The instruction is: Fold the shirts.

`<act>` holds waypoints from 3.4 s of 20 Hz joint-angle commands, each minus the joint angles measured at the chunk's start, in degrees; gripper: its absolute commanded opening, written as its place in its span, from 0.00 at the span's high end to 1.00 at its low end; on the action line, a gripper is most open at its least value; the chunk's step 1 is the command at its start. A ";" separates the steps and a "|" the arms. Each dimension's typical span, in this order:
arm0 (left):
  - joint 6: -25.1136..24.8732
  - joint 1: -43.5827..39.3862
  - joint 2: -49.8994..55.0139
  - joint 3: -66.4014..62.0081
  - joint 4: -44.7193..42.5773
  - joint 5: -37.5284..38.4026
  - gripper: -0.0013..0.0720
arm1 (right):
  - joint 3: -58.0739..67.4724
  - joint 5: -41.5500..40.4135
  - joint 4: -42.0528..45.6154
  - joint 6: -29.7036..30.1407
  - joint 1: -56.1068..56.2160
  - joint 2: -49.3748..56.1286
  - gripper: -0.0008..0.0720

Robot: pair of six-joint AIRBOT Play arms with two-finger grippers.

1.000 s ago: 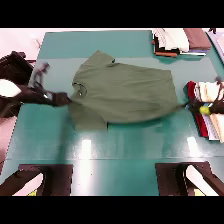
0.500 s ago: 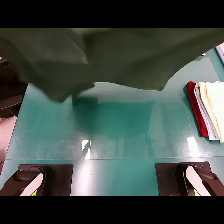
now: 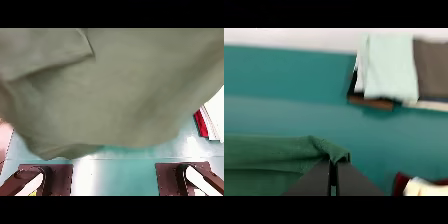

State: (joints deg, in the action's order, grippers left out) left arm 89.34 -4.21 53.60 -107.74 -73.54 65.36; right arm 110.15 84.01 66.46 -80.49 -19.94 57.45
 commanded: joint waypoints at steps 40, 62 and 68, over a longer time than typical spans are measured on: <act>3.28 3.02 0.20 67.91 0.72 13.66 0.24 | -37.05 -9.70 8.07 0.83 9.51 6.32 0.46; 0.09 -3.19 -5.88 84.24 16.92 4.20 0.95 | -51.15 -1.84 8.83 1.36 1.55 0.61 0.46; -0.46 -3.19 -5.88 79.01 14.14 4.07 0.94 | -73.94 2.82 9.14 5.03 -18.86 -1.95 0.23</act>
State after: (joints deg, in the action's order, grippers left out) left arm 89.17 -7.33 47.77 -26.87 -58.35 69.25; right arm 45.74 85.12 75.50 -76.55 -30.76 56.31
